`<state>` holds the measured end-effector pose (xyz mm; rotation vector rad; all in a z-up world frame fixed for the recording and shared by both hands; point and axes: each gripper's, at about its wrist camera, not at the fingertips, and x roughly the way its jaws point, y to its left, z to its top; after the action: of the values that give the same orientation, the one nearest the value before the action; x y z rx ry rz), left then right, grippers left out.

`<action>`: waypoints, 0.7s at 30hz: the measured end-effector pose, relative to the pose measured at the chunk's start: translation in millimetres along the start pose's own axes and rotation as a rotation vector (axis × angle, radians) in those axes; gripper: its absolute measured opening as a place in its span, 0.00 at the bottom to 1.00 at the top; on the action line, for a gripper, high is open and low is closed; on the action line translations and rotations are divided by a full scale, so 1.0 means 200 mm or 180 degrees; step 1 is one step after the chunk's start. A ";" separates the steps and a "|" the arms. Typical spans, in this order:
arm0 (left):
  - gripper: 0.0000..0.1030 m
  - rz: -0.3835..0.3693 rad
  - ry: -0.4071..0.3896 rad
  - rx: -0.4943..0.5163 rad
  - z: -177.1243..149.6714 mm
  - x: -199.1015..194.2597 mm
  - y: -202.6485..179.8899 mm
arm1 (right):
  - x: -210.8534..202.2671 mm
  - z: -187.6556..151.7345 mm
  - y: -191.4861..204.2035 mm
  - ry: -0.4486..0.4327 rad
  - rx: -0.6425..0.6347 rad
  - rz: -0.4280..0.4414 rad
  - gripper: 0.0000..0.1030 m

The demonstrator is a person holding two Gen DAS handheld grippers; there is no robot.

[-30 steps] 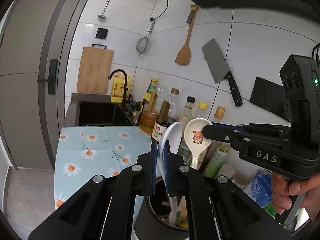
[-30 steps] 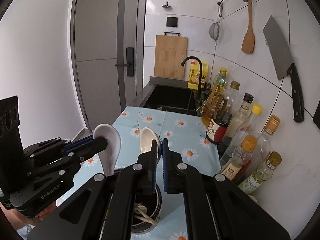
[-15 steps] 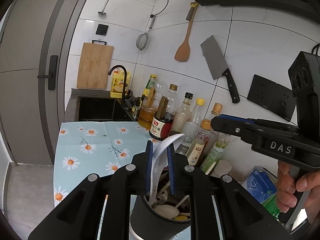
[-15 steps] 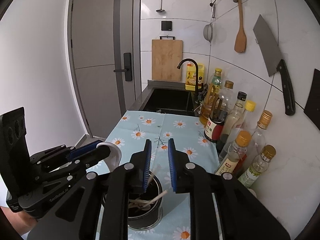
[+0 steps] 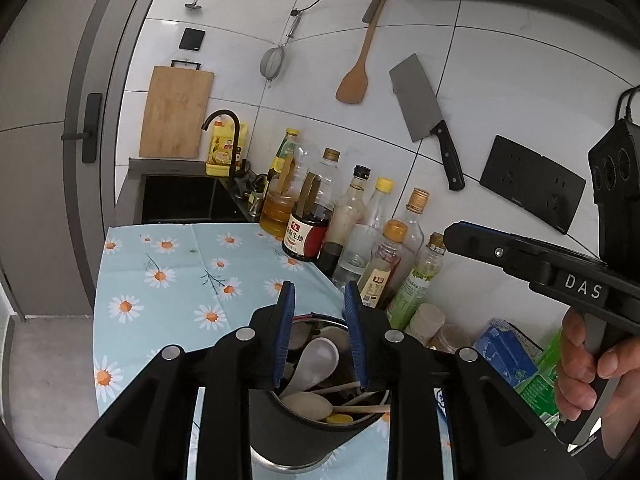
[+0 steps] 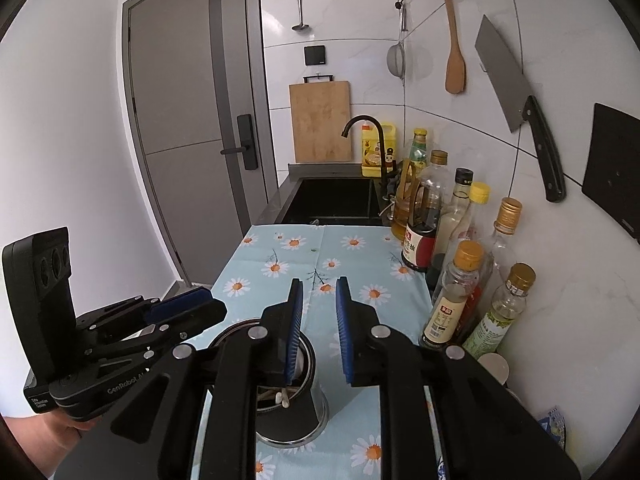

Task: Organize utensils
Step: 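Move both open tools away from the holder down to the loose chopsticks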

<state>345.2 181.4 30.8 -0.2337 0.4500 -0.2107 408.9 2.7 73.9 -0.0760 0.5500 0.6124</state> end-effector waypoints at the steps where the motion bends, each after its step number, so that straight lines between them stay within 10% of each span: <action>1: 0.24 0.0004 0.0001 -0.0003 0.00 -0.01 0.00 | -0.01 0.00 0.00 -0.0006 0.0005 0.0006 0.18; 21: 0.24 0.0139 0.0115 -0.0044 -0.20 -0.29 -0.10 | -0.20 -0.24 -0.03 0.0191 0.0246 0.0232 0.18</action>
<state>272.5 169.8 24.8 -0.2335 0.4921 -0.1692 363.1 -34.3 51.6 -0.0016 0.6363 0.6608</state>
